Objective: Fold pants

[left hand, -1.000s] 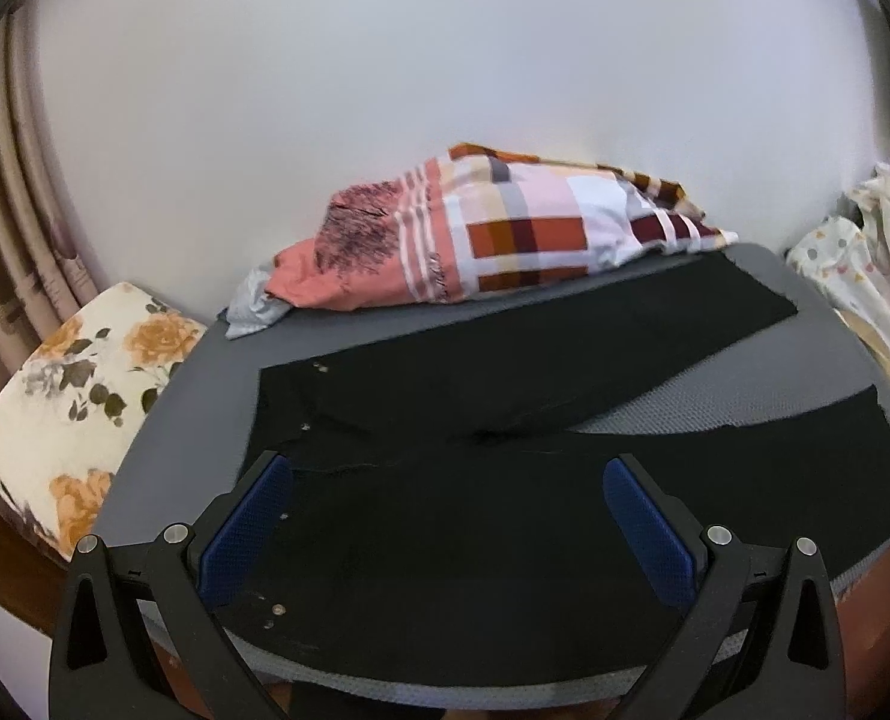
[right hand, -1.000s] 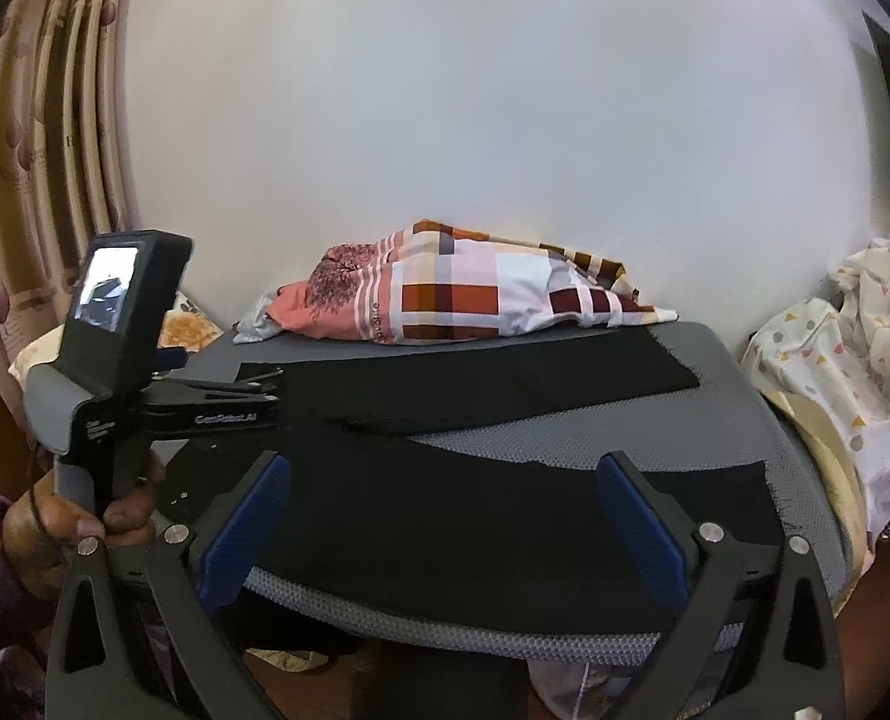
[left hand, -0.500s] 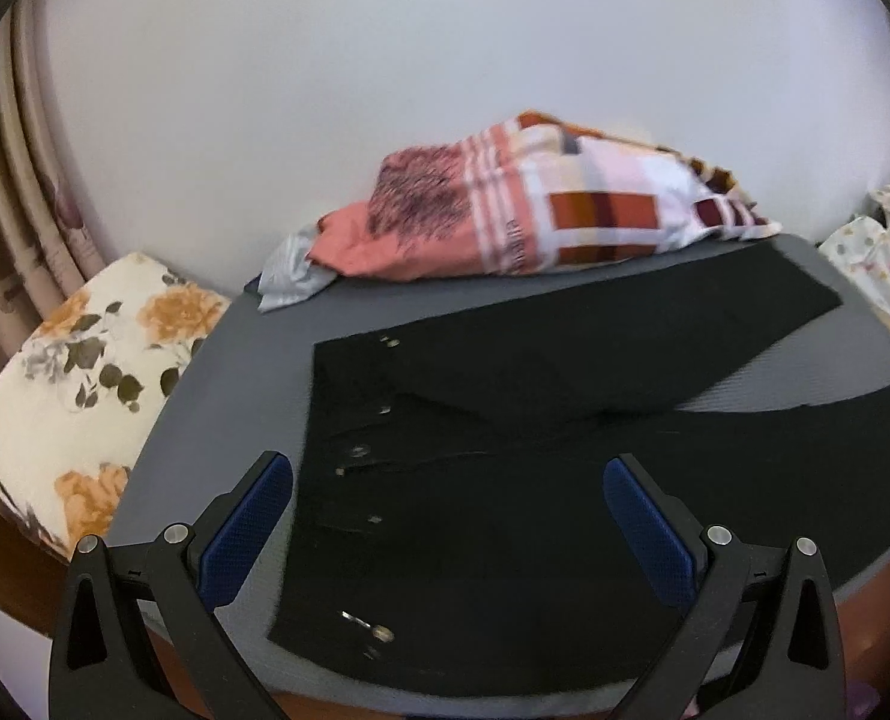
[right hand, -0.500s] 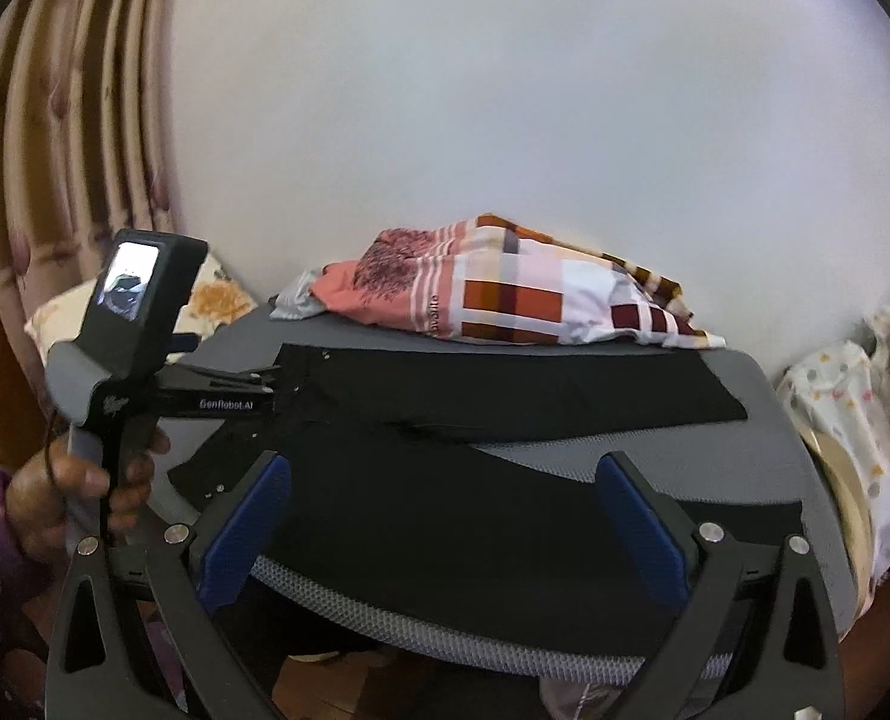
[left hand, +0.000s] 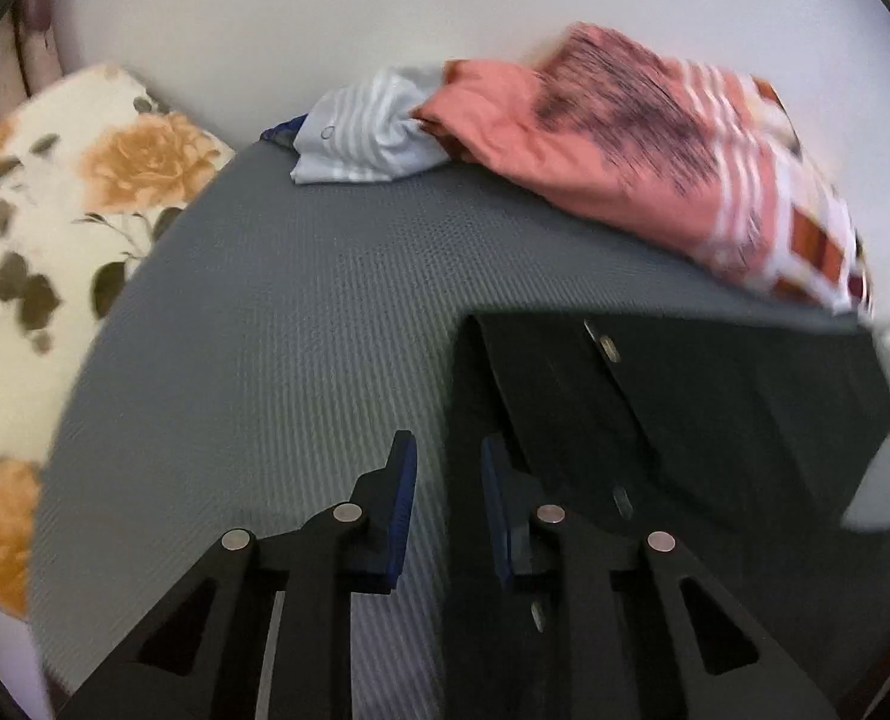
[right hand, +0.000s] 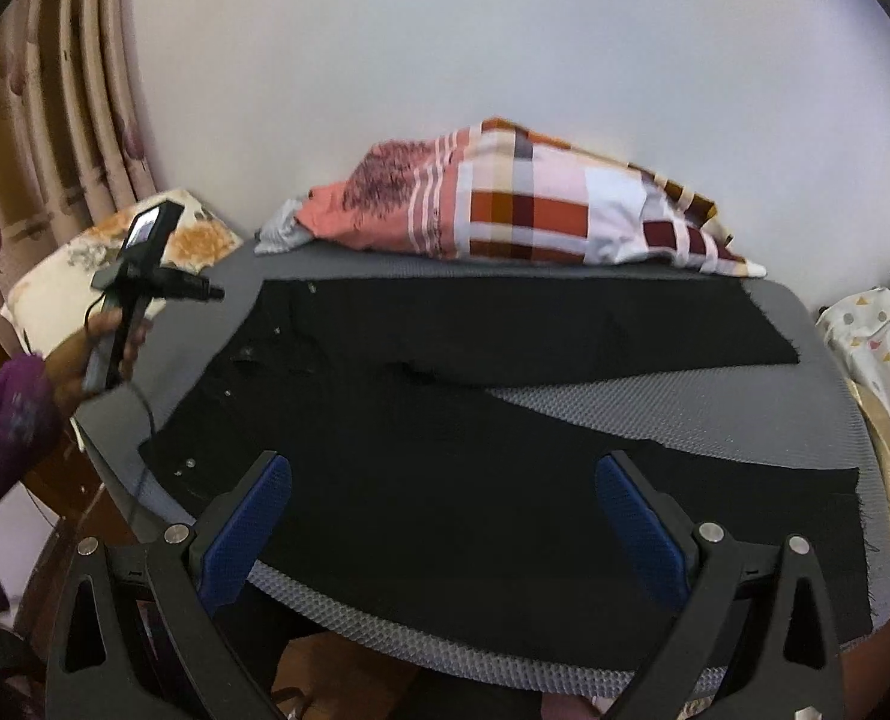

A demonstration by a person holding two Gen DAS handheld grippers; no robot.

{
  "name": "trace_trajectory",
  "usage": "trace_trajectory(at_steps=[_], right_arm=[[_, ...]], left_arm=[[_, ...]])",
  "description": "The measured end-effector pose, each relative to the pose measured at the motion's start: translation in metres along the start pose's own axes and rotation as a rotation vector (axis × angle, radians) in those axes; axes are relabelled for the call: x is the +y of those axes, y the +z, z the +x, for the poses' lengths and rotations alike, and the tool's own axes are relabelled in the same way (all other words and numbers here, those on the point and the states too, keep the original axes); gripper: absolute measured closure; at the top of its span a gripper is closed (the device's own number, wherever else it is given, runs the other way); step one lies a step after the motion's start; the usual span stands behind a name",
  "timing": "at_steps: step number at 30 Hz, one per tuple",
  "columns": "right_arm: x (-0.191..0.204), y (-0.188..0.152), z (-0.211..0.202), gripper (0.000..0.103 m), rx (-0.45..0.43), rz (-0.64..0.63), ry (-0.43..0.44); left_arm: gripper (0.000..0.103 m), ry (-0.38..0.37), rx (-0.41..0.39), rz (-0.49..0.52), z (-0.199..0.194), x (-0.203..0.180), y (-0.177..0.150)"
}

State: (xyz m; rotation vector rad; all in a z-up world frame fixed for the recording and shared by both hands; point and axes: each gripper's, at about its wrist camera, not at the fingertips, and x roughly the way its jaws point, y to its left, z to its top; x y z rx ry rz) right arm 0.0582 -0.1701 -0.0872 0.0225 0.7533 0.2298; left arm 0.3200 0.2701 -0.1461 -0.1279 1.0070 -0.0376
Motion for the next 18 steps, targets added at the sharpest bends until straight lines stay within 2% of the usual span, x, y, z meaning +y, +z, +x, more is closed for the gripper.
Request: trace_trajectory(at_steps=[4,6,8,11,13,16,17,18], right_arm=[[0.005,-0.002,0.026,0.002,0.061,-0.012,-0.003],[0.007,-0.001,0.037,0.002,0.084,-0.018,-0.003],[0.009,0.0,0.045,0.002,0.098,-0.019,-0.003],[0.012,-0.001,0.055,0.002,0.117,-0.019,-0.003],[0.012,-0.001,0.062,0.002,0.135,-0.017,-0.004],[0.011,-0.003,0.068,0.002,0.155,-0.011,-0.009],[0.009,-0.002,0.07,0.002,0.159,-0.005,-0.007],[0.009,-0.002,0.07,0.002,0.158,-0.001,-0.006]], left_arm=[[0.079,-0.129,0.057,-0.057,0.041,0.019,0.025],[0.077,-0.13,0.05,-0.008,0.053,0.011,0.035],[0.065,-0.144,0.083,0.055,0.069,0.0,0.042],[0.06,-0.12,0.105,0.102,0.09,-0.008,0.052],[0.059,-0.135,0.114,0.105,0.099,-0.011,0.057],[0.059,-0.227,0.136,0.087,0.107,-0.011,0.061],[0.06,-0.251,0.16,0.065,0.111,-0.01,0.061],[0.06,-0.257,0.147,0.047,0.11,-0.009,0.06]])
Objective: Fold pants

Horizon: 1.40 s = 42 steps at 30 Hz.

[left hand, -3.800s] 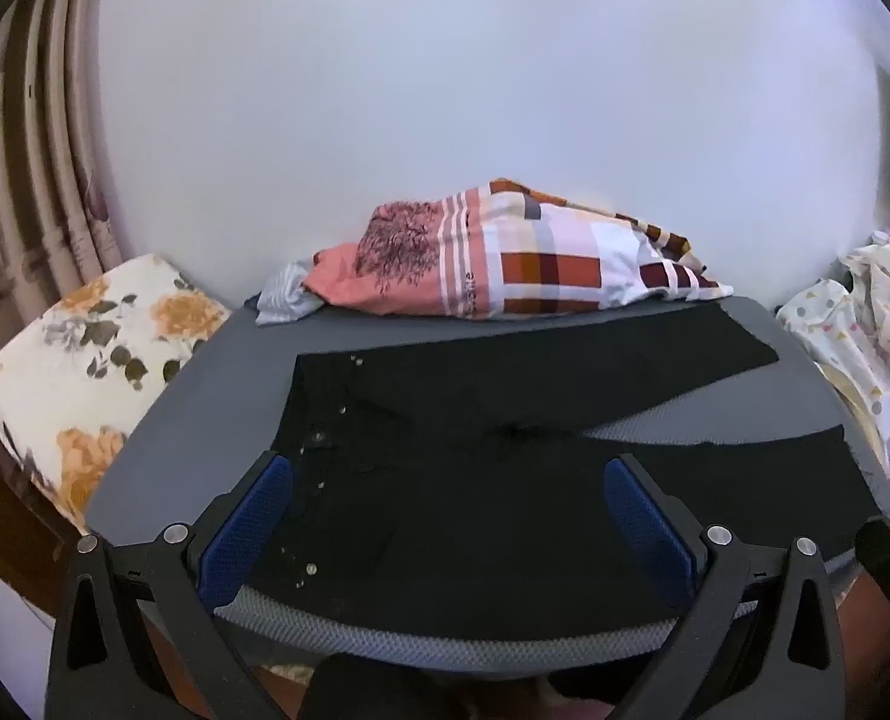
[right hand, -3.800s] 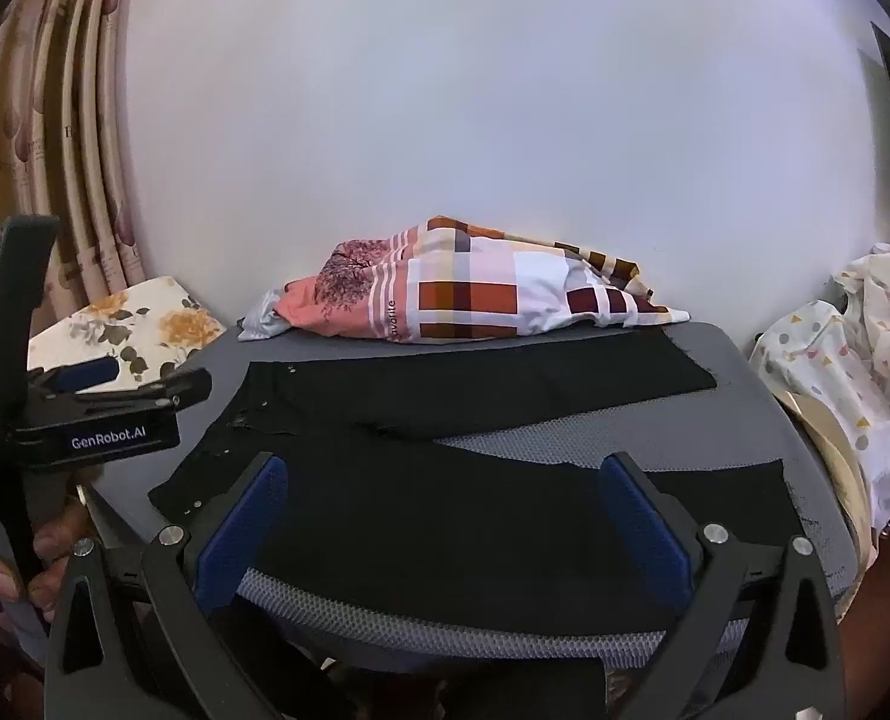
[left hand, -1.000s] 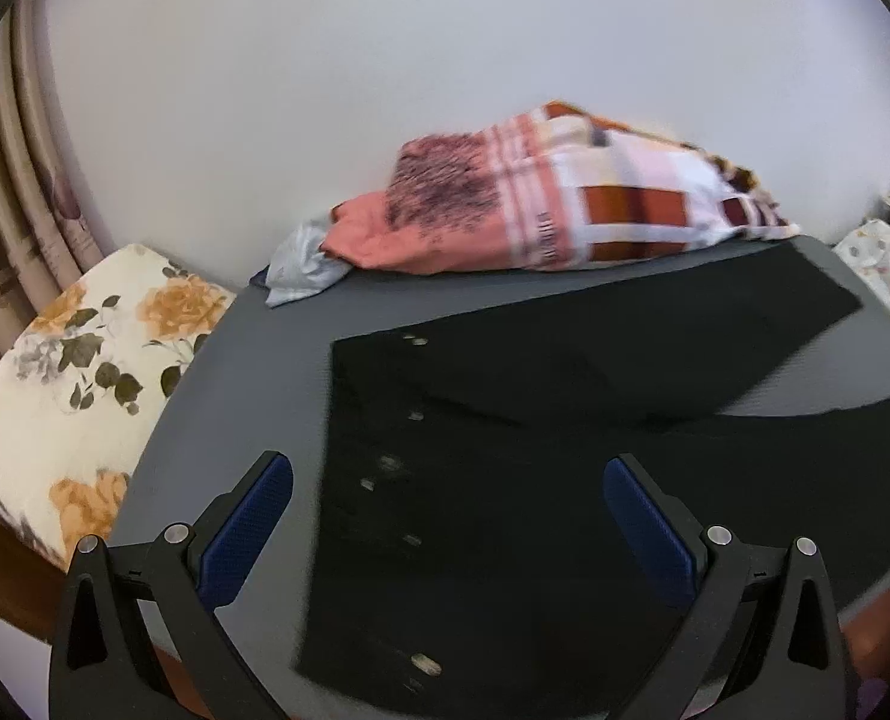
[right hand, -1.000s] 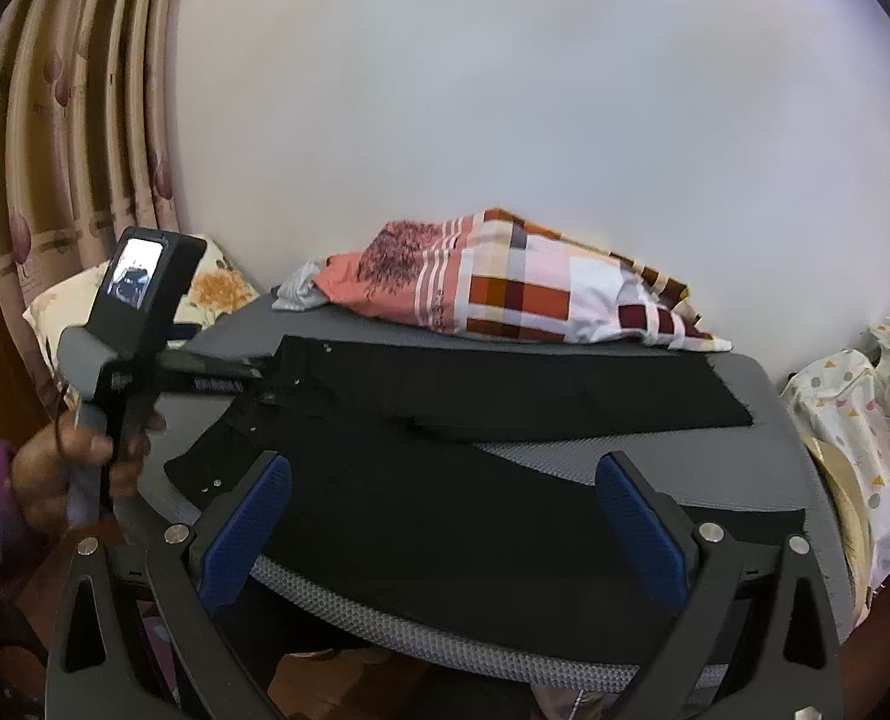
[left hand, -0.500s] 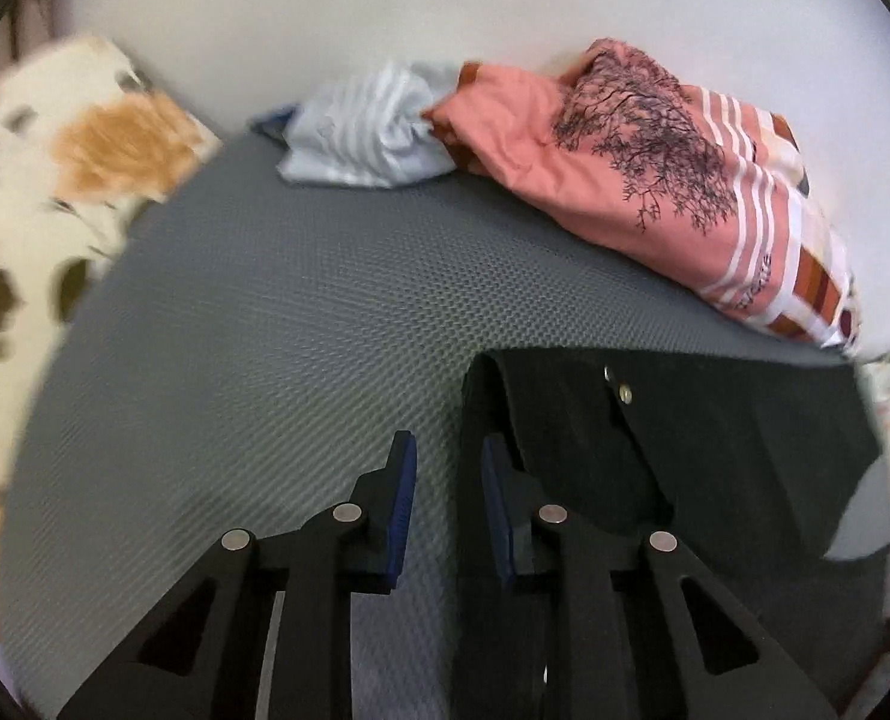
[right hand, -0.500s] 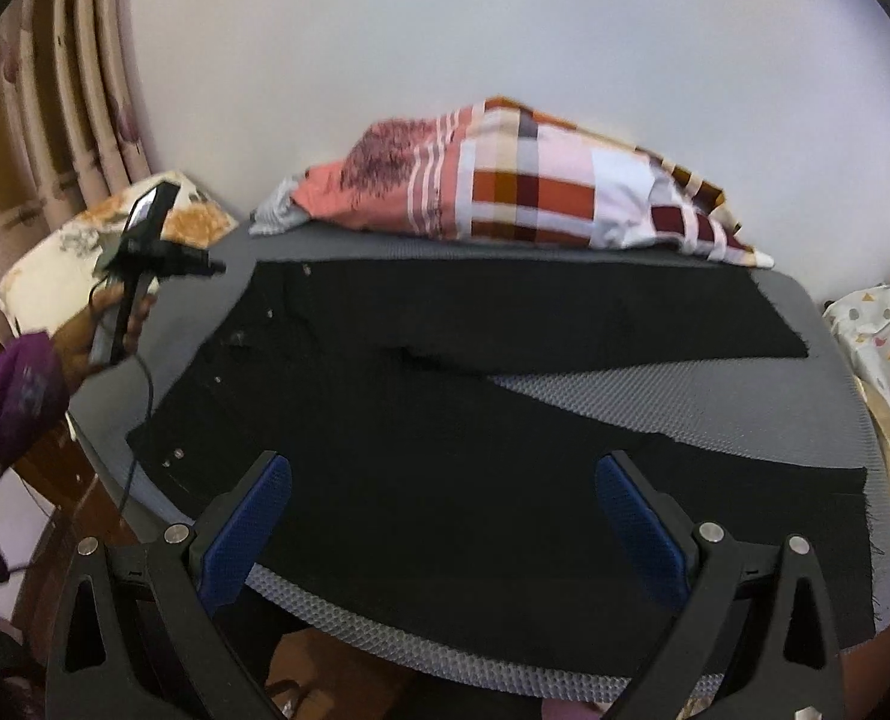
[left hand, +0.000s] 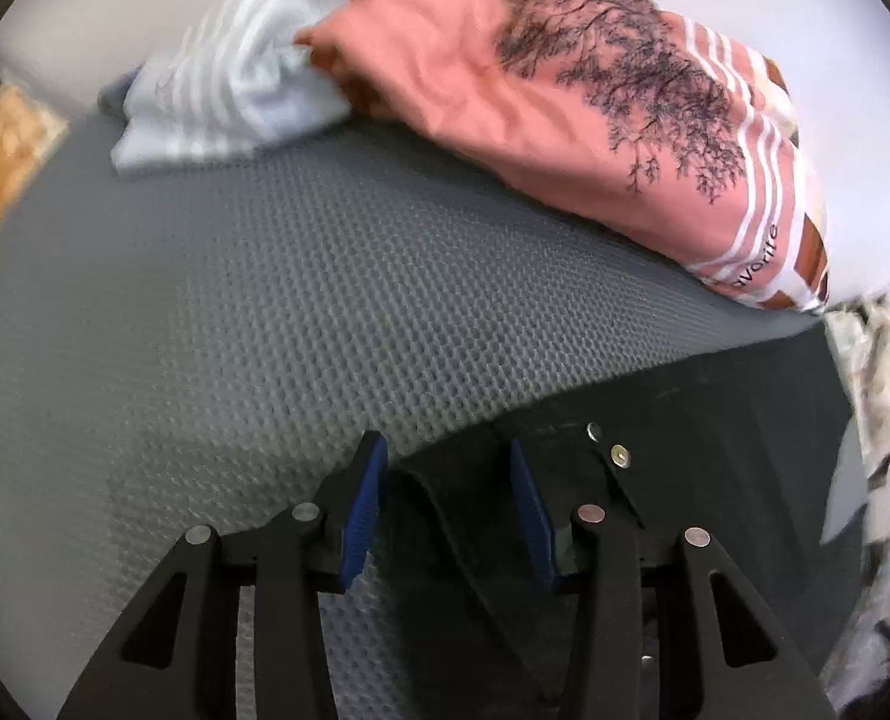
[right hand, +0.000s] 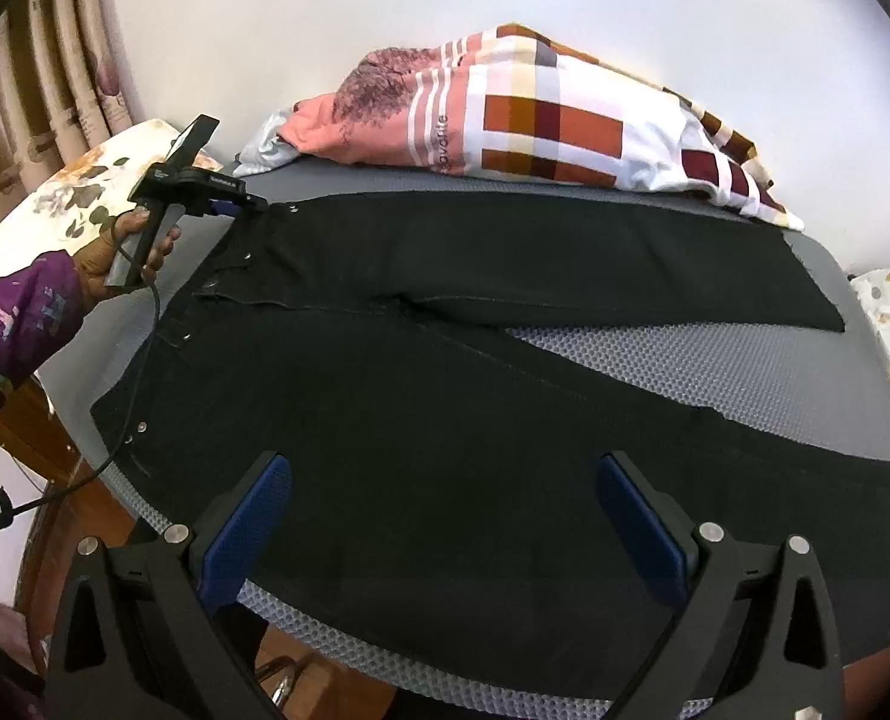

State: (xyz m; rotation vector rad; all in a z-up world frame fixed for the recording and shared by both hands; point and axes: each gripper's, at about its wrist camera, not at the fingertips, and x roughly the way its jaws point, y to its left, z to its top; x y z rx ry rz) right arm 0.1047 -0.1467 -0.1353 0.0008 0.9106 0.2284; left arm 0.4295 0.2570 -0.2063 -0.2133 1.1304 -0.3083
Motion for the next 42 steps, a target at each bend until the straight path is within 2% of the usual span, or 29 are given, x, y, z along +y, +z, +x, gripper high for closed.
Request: trace_trajectory(at_steps=[3,4,5,7,13,15,16,17,19,21,24,25,26,27,28,31,34,36,38,39,40,42], right_arm=[[-0.002,0.001,0.002,0.002,-0.001,0.013,0.003],[-0.002,0.002,0.003,0.002,0.001,0.017,0.006],[-0.002,0.001,0.004,0.002,0.004,0.019,0.008],[-0.001,0.001,0.005,0.002,0.007,0.014,0.008],[0.001,0.002,0.004,0.002,0.001,-0.001,0.013],[0.001,0.002,0.005,0.002,0.002,0.002,0.018],[0.002,0.002,0.006,0.002,0.004,0.002,0.018],[0.003,0.002,0.007,0.002,0.007,0.0,0.017],[0.003,0.001,0.009,0.002,0.012,0.0,0.02],[0.002,0.0,0.012,0.002,0.019,0.004,0.026],[0.003,-0.001,0.016,0.002,0.026,0.0,0.028],[0.003,0.0,0.016,0.002,0.028,0.0,0.029],[0.003,0.0,0.017,0.002,0.027,-0.002,0.028],[0.002,0.001,0.017,0.002,0.026,-0.003,0.027],[0.001,0.001,0.018,0.002,0.025,-0.001,0.028],[-0.007,0.009,0.018,0.002,0.022,0.037,0.06],[-0.03,0.031,0.016,0.002,-0.016,0.13,0.134],[-0.057,0.053,0.017,0.002,-0.053,0.236,0.237],[-0.083,0.075,0.024,0.002,-0.075,0.342,0.325],[-0.091,0.083,0.028,0.002,-0.075,0.378,0.353],[-0.107,0.097,0.039,0.002,-0.069,0.444,0.425],[-0.124,0.114,0.057,0.002,-0.059,0.526,0.491]], left_arm=[[0.074,-0.037,-0.024,-0.002,-0.007,-0.001,-0.006],[0.083,-0.079,-0.046,-0.013,-0.014,0.001,-0.009],[0.086,-0.137,-0.071,-0.038,-0.02,0.006,-0.012],[0.086,-0.228,-0.113,-0.098,-0.031,0.018,-0.017],[0.086,-0.169,-0.106,-0.023,-0.03,0.001,-0.019],[0.081,-0.079,-0.122,0.043,-0.028,-0.012,-0.015],[0.072,-0.029,-0.131,0.08,-0.024,-0.017,-0.014],[0.052,0.004,-0.126,0.102,-0.023,-0.019,-0.015],[0.032,0.029,-0.087,0.137,-0.014,-0.017,-0.019],[0.032,0.035,-0.06,0.172,-0.002,-0.022,-0.021],[0.033,-0.031,-0.068,0.134,0.004,-0.019,-0.023],[0.046,-0.054,-0.084,0.089,0.002,-0.013,-0.021],[0.075,-0.068,-0.081,0.042,0.003,-0.006,-0.019],[0.078,-0.084,-0.068,-0.008,0.005,0.001,-0.017],[0.08,-0.092,-0.074,-0.025,0.004,0.002,-0.018],[0.087,-0.018,-0.117,0.033,-0.009,-0.018,-0.028],[0.088,-0.056,-0.228,0.023,-0.048,-0.041,-0.043],[0.088,-0.091,-0.328,0.051,-0.081,-0.065,-0.061],[0.088,-0.113,-0.429,0.13,-0.117,-0.095,-0.092],[0.088,-0.125,-0.45,0.155,-0.129,-0.105,-0.105],[0.088,-0.147,-0.459,0.178,-0.142,-0.114,-0.122],[0.087,-0.153,-0.458,0.201,-0.153,-0.128,-0.149]])
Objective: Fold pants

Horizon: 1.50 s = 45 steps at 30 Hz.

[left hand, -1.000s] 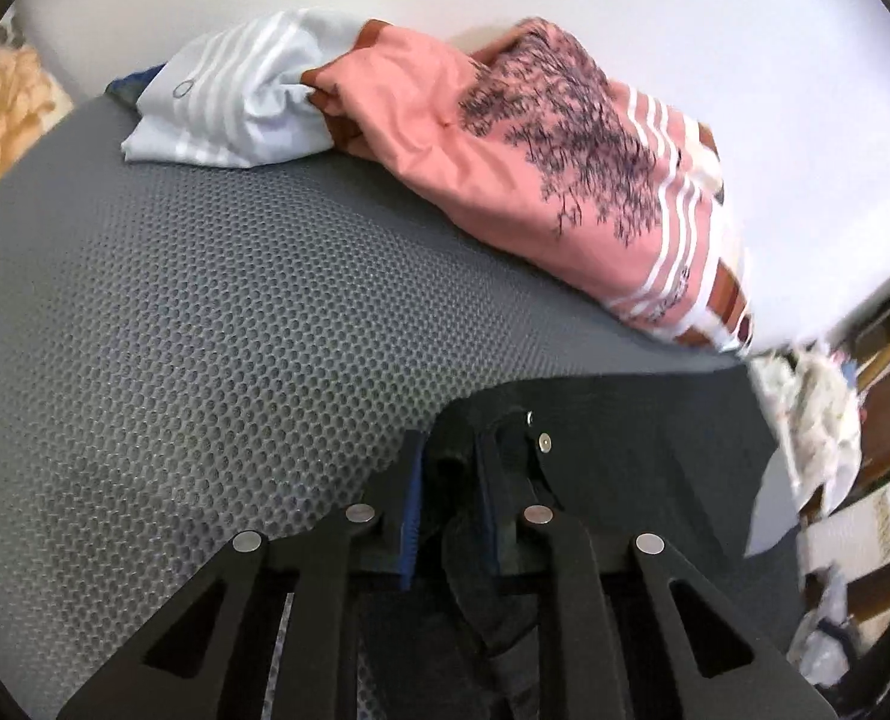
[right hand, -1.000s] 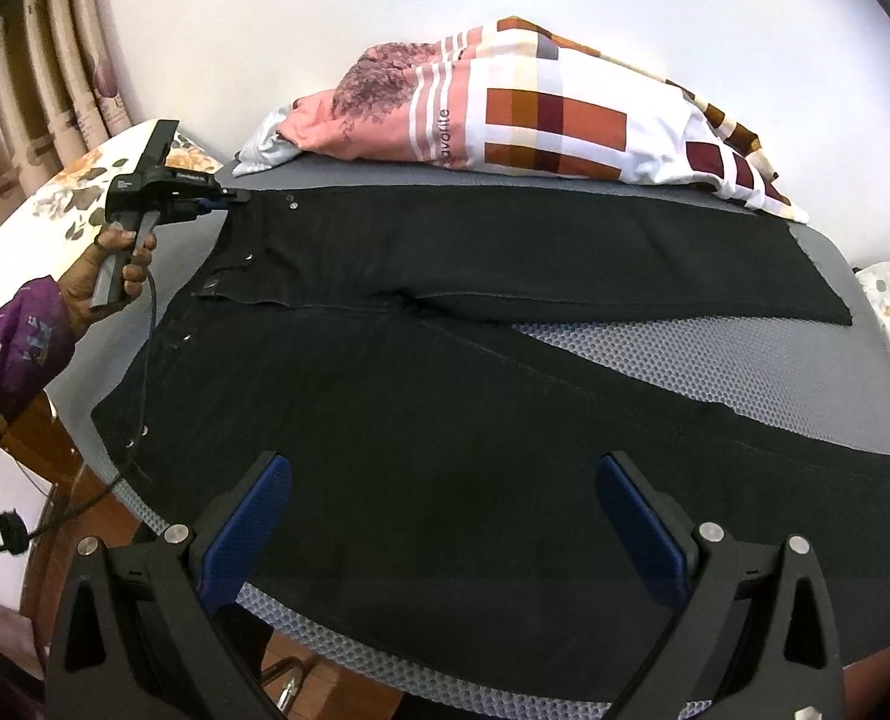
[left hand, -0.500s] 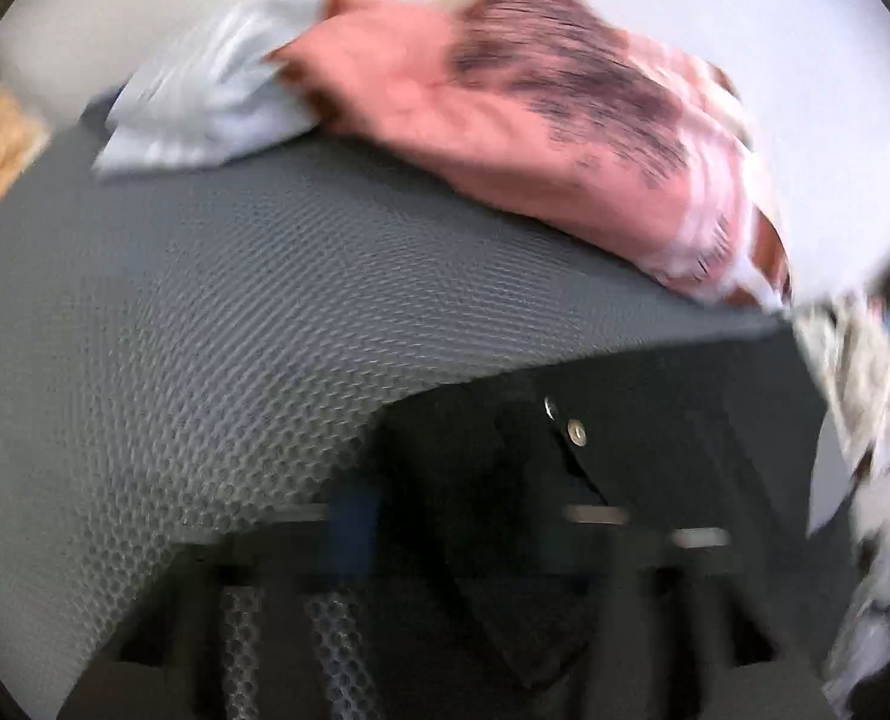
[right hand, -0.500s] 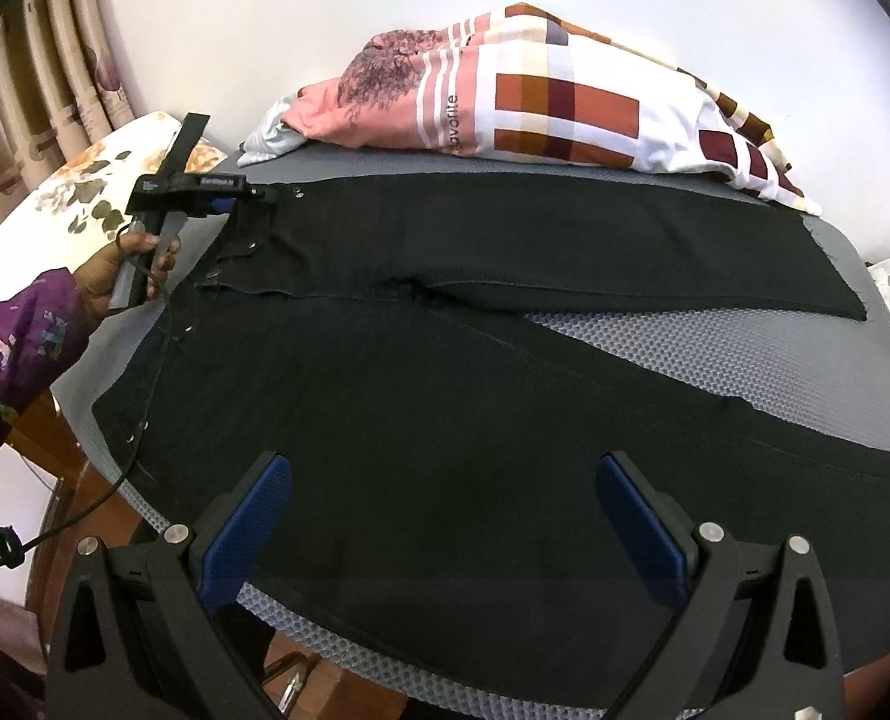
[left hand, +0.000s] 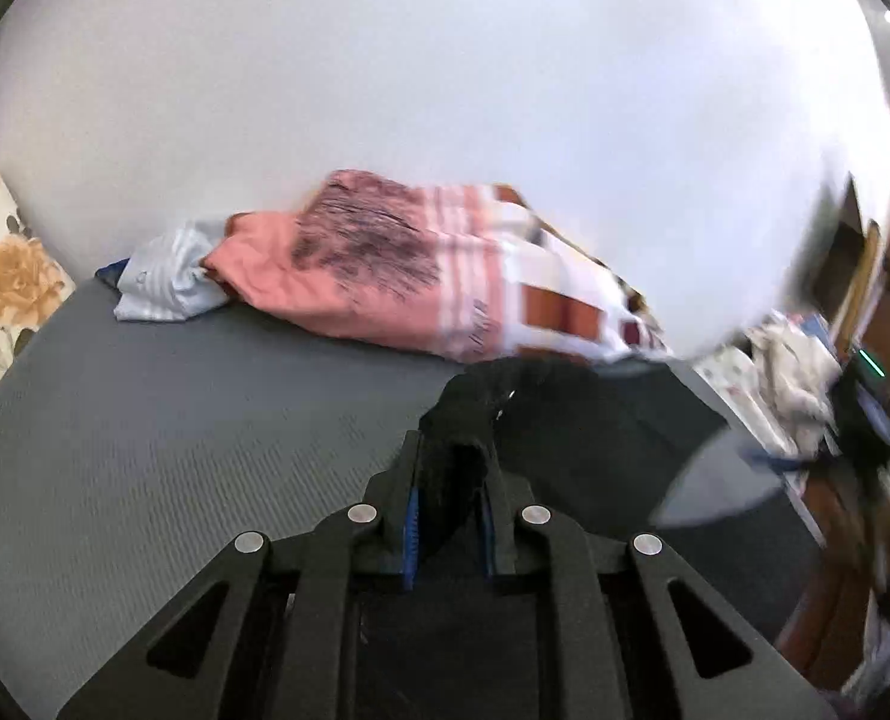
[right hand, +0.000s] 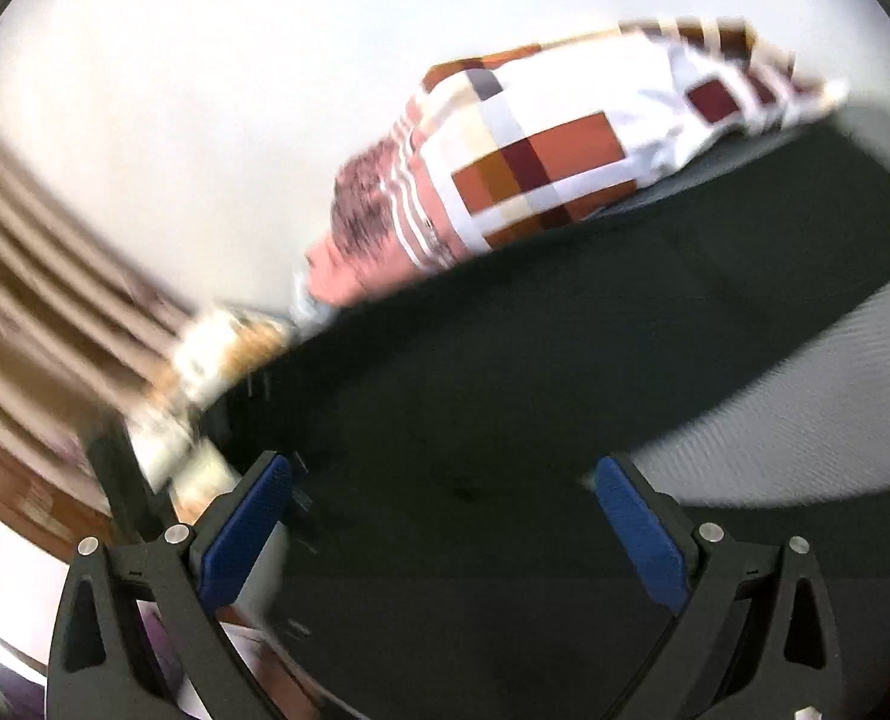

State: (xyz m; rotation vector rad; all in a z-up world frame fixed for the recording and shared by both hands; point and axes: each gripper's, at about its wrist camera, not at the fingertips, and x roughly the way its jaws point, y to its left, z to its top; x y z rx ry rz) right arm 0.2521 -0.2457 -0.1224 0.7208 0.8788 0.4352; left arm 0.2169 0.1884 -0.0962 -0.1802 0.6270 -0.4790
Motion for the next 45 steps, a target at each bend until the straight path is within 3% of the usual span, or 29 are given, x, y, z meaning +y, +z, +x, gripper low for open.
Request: trace_trajectory(at_steps=[2,5,8,9,11,12,14,16,21,27,33,40,45], right_arm=[[-0.02,0.027,0.018,0.002,0.005,0.097,0.052],[-0.057,0.054,0.049,0.002,0.034,0.225,0.03],[-0.097,0.064,0.076,0.01,0.077,0.38,0.018],[-0.105,0.067,0.083,0.019,0.091,0.396,0.024],[-0.115,0.07,0.093,0.059,0.11,0.387,-0.031],[-0.119,0.07,0.095,0.099,0.119,0.388,-0.056],[-0.118,0.064,0.088,0.096,0.103,0.38,-0.062],[-0.099,0.054,0.07,0.097,0.073,0.272,-0.099],[-0.059,-0.002,0.005,0.097,0.017,0.152,-0.096],[-0.045,-0.099,-0.04,0.097,0.055,0.174,-0.112],[-0.082,-0.167,-0.032,0.097,0.137,0.299,-0.12],[-0.089,-0.175,-0.039,0.097,0.126,0.303,-0.091],[-0.104,-0.183,-0.036,0.098,0.133,0.34,-0.076]], left_arm=[[0.088,-0.017,0.015,-0.002,-0.016,-0.016,-0.021],[0.087,-0.023,0.041,-0.034,-0.025,-0.029,-0.041],[0.087,-0.032,0.06,-0.077,-0.03,-0.033,-0.056],[0.087,-0.032,0.066,-0.086,-0.031,-0.033,-0.06],[0.087,-0.029,0.077,-0.098,-0.029,-0.036,-0.065],[0.087,-0.026,0.085,-0.104,-0.028,-0.035,-0.067],[0.087,-0.011,0.106,-0.113,-0.025,-0.031,-0.067],[0.087,0.007,0.114,-0.12,-0.028,-0.027,-0.067],[0.086,0.051,0.151,-0.155,-0.042,-0.011,-0.07],[0.085,0.129,0.245,-0.168,-0.052,-0.002,-0.104],[0.085,0.198,0.316,-0.131,-0.051,-0.003,-0.144],[0.084,0.265,0.286,-0.048,-0.059,-0.015,-0.151],[0.068,0.378,0.307,0.002,-0.061,-0.016,-0.157]])
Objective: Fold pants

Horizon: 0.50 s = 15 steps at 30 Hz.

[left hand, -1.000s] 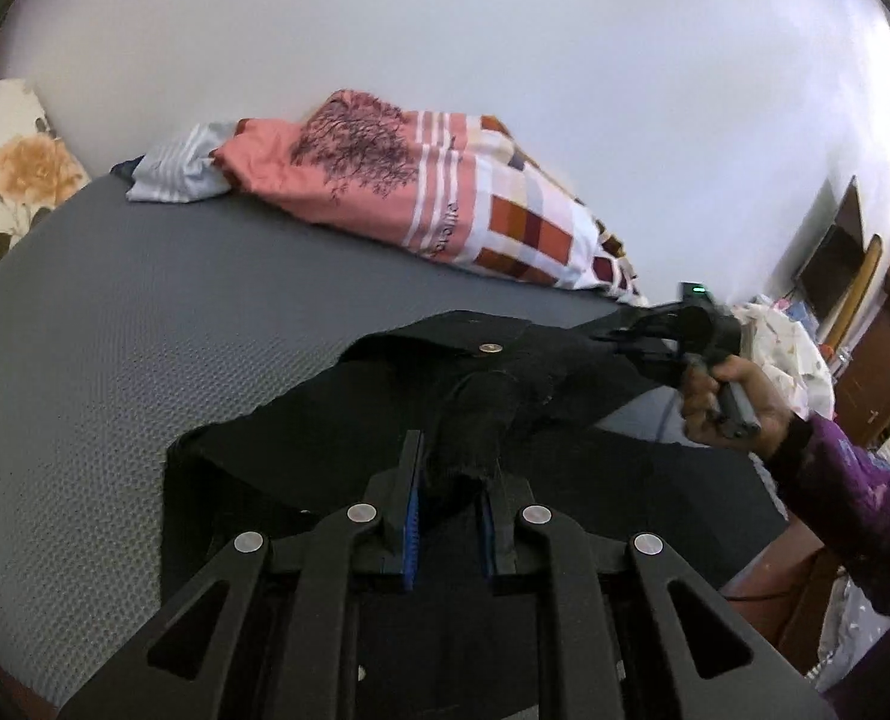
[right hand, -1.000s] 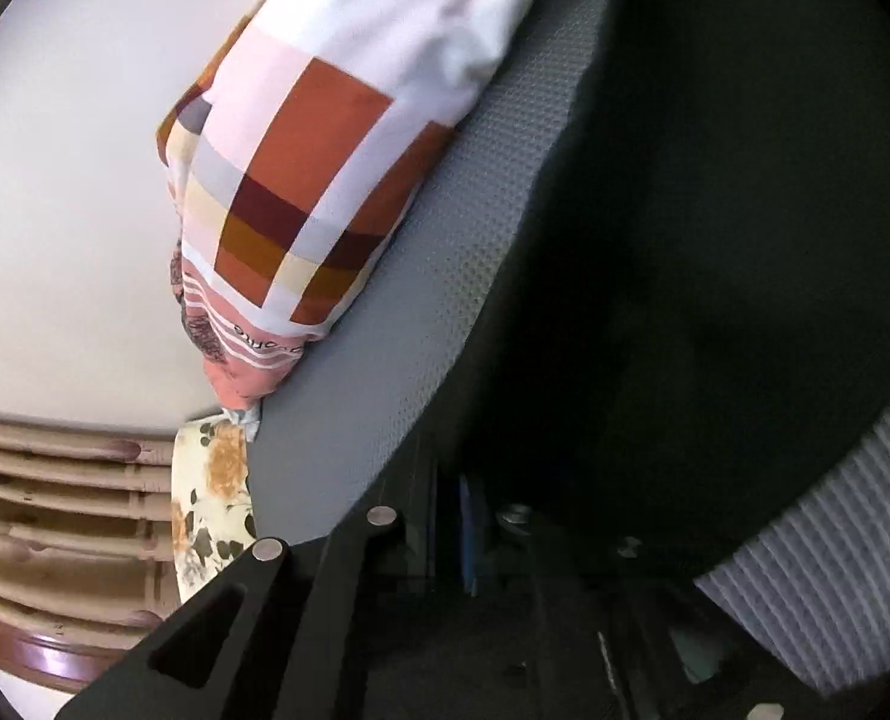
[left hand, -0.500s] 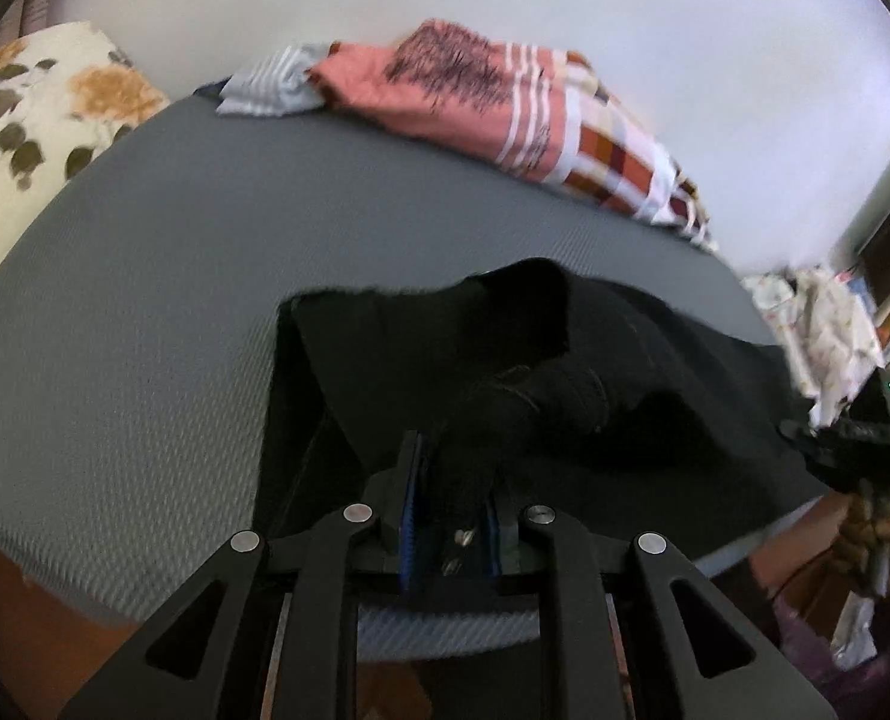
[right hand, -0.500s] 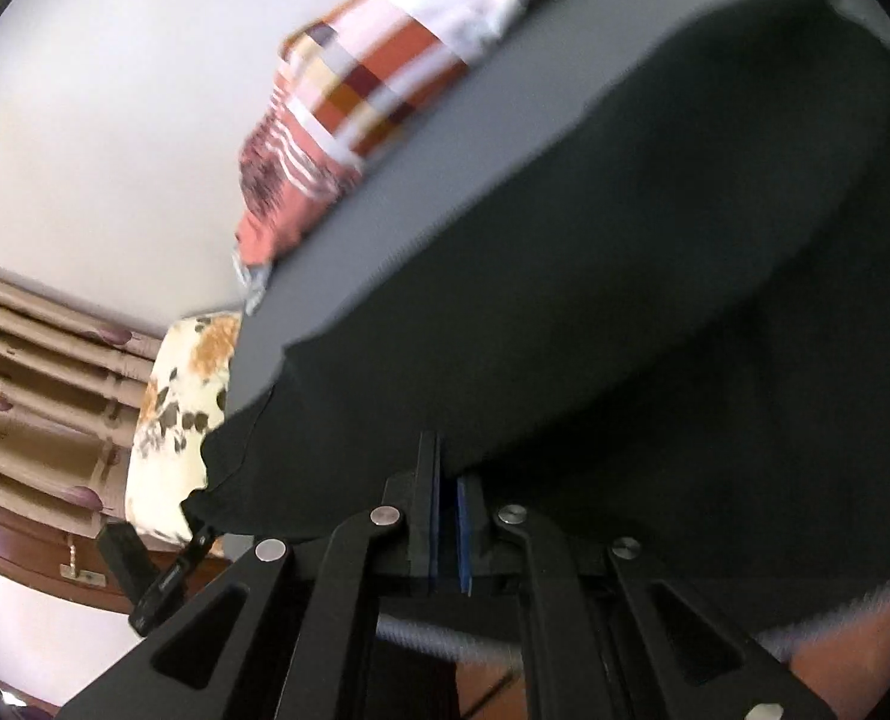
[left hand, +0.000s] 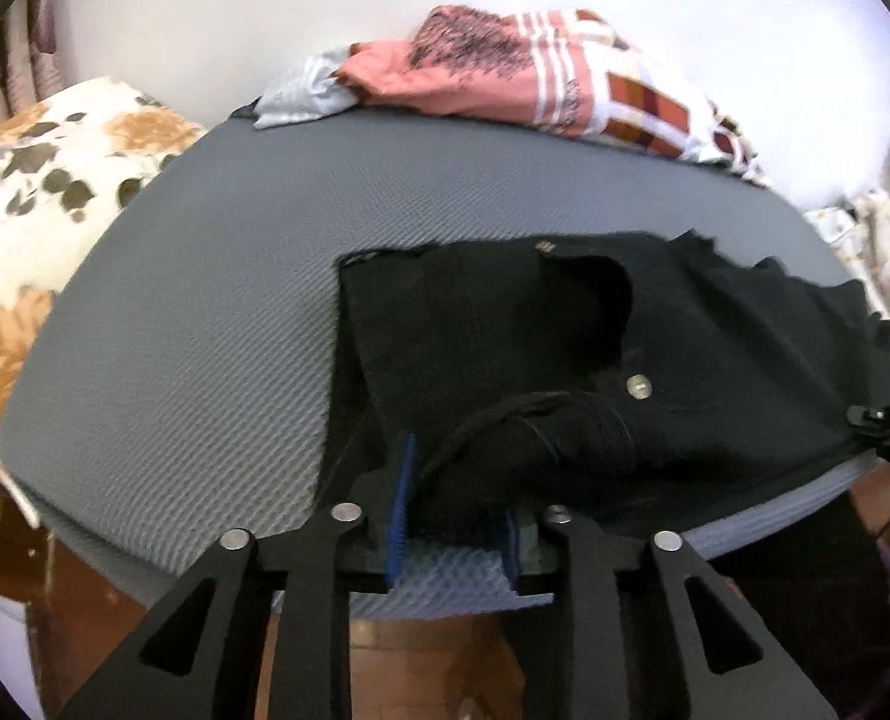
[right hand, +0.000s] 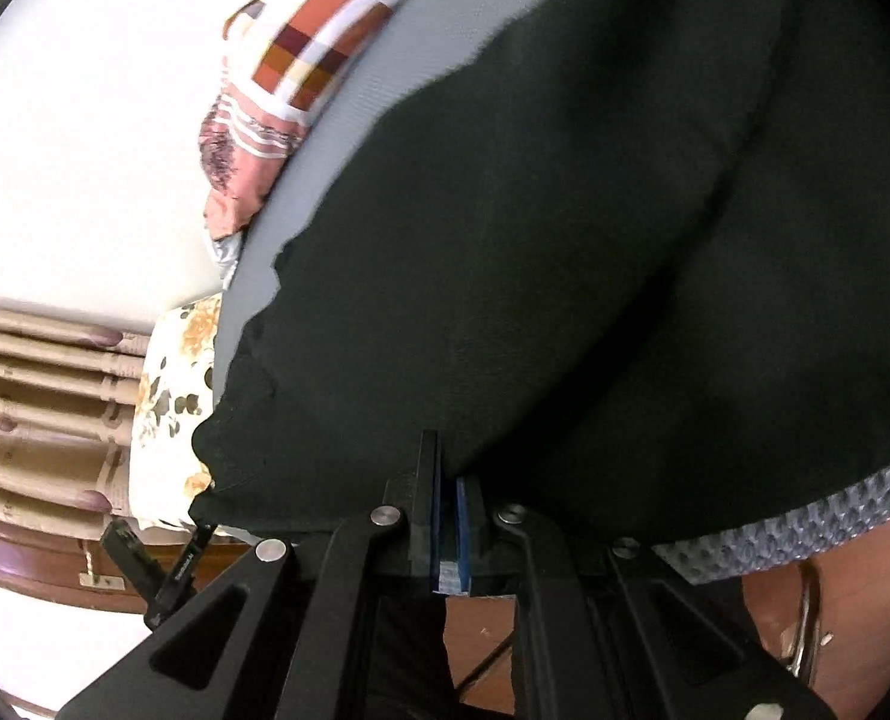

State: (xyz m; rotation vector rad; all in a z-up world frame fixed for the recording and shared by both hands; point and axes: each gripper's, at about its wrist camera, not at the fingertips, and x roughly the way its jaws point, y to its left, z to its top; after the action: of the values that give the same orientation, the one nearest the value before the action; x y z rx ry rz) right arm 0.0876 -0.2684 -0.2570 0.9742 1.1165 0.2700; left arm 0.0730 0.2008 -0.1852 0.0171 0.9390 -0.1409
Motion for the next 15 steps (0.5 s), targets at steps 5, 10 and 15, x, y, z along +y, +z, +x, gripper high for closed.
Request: trace_trajectory(at_steps=[5,10,15], right_arm=[[0.004,0.002,0.003,0.098,0.005,-0.005,0.006],[0.0,0.002,0.001,0.098,0.007,-0.008,0.024],[-0.004,0.0,0.002,0.098,-0.003,-0.004,0.057]], left_arm=[[0.03,0.169,-0.038,-0.045,-0.015,0.02,-0.013],[0.029,0.209,-0.142,-0.162,-0.052,0.037,-0.01],[0.027,0.133,-0.33,-0.069,-0.094,-0.009,0.006]])
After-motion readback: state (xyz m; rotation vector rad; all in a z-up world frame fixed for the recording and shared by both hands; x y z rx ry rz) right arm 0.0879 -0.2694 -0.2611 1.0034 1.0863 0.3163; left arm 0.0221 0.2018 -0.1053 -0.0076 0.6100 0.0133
